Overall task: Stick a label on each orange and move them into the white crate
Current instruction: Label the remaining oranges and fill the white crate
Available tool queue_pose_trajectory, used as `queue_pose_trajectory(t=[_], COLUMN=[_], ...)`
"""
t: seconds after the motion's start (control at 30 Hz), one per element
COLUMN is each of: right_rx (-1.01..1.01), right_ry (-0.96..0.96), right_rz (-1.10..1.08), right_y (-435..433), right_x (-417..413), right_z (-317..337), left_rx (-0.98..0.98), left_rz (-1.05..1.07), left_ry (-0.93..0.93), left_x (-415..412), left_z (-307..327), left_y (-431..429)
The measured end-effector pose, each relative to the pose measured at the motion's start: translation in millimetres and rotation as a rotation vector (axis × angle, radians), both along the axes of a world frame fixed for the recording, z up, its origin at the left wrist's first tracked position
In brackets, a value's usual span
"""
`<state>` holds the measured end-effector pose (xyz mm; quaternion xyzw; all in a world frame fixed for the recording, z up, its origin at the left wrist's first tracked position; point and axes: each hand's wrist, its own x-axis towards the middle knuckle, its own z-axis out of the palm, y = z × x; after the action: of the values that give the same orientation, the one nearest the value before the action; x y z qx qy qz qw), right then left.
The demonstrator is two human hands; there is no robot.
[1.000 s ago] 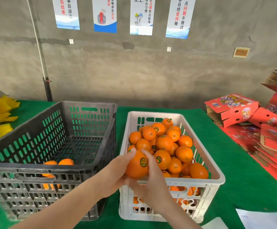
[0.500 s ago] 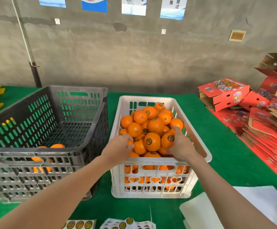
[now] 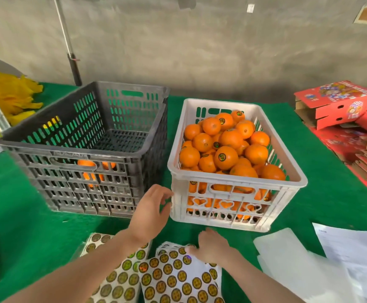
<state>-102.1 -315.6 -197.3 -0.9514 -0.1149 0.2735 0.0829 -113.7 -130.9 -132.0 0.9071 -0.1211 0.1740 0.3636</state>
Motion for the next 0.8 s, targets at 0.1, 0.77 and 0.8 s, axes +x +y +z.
queue_pose_trajectory(t=[0.1, 0.77, 0.8], right_rx=[0.096, 0.912, 0.927], right_ry=[-0.017, -0.118, -0.11], right_rz=[-0.097, -0.38, -0.386], right_y=[6.9, 2.6, 2.0], right_x=[3.8, -4.3, -4.8], right_z=[-10.0, 11.9, 13.9], left_rx=[0.038, -0.31, -0.349], left_rz=[0.038, -0.016, -0.029], left_ry=[0.321, 0.964, 0.991], left_x=[-12.6, -3.3, -3.1], left_z=[-38.5, -49.6, -45.1], left_y=[5.3, -13.8, -13.7])
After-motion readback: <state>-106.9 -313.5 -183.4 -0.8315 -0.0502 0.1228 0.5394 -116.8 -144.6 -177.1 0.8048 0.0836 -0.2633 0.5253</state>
